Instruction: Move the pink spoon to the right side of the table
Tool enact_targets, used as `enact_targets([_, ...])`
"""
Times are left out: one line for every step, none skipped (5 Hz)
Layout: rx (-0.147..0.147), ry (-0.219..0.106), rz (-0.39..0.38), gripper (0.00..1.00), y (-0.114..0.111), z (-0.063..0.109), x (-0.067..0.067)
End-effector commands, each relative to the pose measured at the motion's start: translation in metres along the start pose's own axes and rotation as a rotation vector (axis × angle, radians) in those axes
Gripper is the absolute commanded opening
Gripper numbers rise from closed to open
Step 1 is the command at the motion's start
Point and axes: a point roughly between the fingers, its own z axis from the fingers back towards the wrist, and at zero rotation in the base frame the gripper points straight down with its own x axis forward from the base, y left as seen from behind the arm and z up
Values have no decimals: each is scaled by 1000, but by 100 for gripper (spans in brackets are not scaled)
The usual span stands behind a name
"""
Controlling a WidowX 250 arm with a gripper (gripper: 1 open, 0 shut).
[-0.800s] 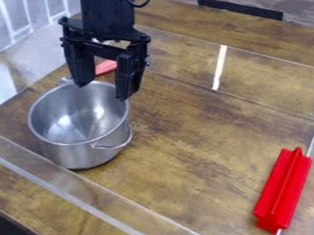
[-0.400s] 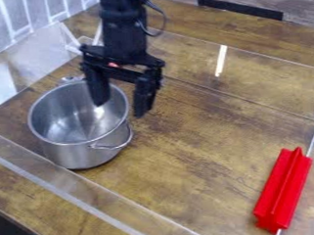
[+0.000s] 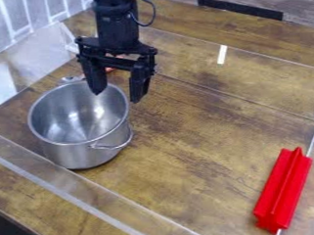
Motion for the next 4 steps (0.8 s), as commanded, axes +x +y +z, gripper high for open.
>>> enact_targets([-3, -52, -18, 100, 4, -2, 13])
enact_targets([-20, -75, -61, 100, 7, -9, 20])
enact_targets([-21, -73, -69, 100, 13, -7, 29])
enact_targets([-20, -70, -76, 100, 19, -4, 38])
